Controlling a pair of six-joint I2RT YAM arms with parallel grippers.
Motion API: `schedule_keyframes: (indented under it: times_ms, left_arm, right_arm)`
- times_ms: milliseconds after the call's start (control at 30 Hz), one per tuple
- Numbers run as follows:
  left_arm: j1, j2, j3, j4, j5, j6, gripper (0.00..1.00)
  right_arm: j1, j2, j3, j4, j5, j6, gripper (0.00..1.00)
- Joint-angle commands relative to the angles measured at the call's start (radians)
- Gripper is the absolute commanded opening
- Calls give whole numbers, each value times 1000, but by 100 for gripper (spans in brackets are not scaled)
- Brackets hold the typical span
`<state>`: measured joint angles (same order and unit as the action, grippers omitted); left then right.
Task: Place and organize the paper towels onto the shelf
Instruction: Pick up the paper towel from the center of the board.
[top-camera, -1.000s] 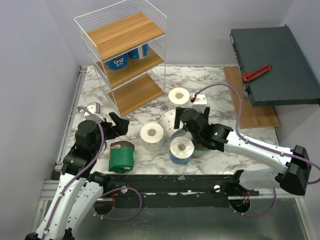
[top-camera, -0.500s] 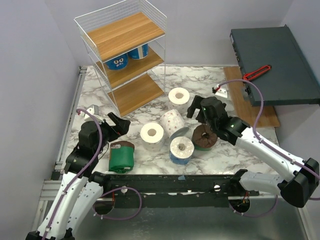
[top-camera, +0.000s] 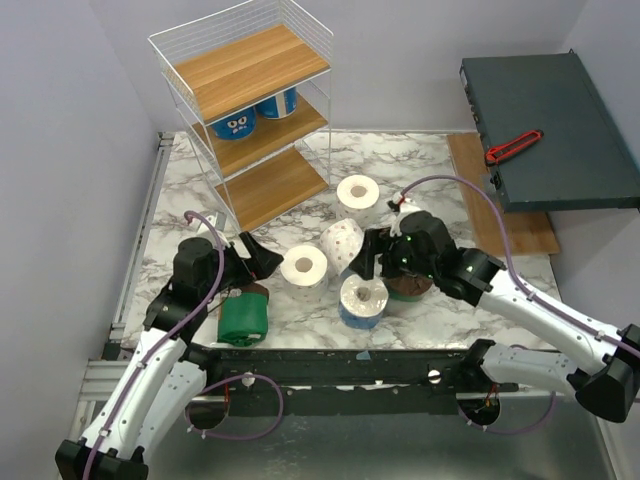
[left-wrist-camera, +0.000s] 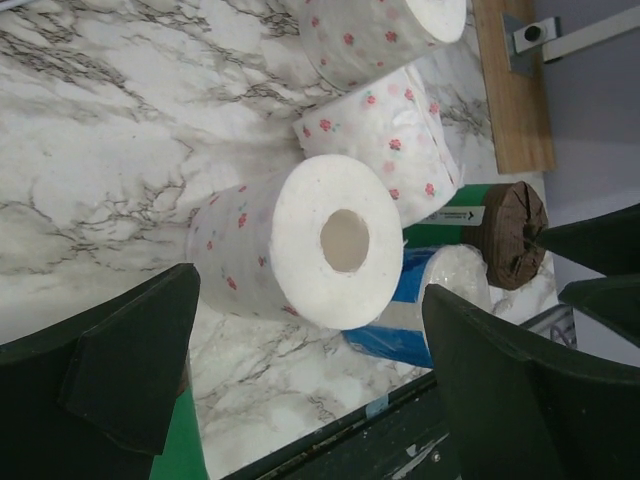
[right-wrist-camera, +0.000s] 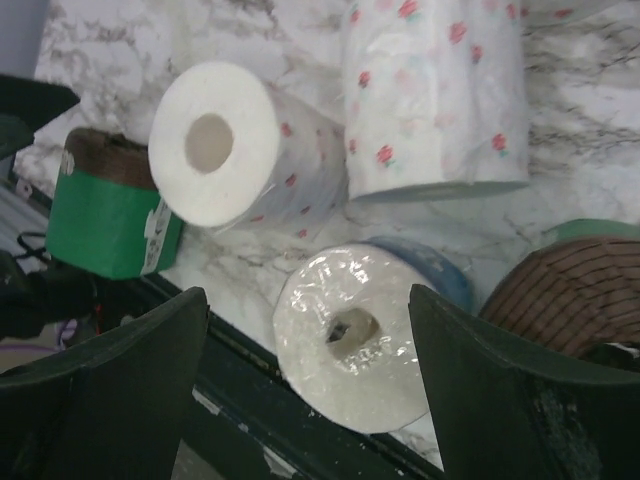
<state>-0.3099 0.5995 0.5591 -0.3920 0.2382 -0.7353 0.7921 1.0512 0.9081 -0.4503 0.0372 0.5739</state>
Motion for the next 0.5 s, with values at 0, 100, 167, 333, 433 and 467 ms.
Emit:
schedule_keyframes:
  times_ms: [0, 100, 167, 333, 433, 467]
  left_arm:
    - [-3, -30, -35, 103, 102, -20, 97]
    - [-3, -42, -38, 90, 87, -24, 97]
    - [-3, -44, -36, 71, 75, -22, 96]
    - [-3, -56, -60, 58, 53, -37, 96]
    - [-3, -57, -78, 73, 60, -51, 95]
    - [-3, -56, -80, 78, 62, -54, 95]
  right_arm:
    - [95, 57, 49, -115, 46, -6, 83]
    - [148, 123, 83, -188, 128, 20, 81]
    - [163, 143, 90, -217, 152, 36, 81]
    - [167, 117, 78, -211, 117, 39, 79]
    - [195, 119, 92, -209, 110, 34, 78]
    - [216, 129, 104, -214, 123, 34, 77]
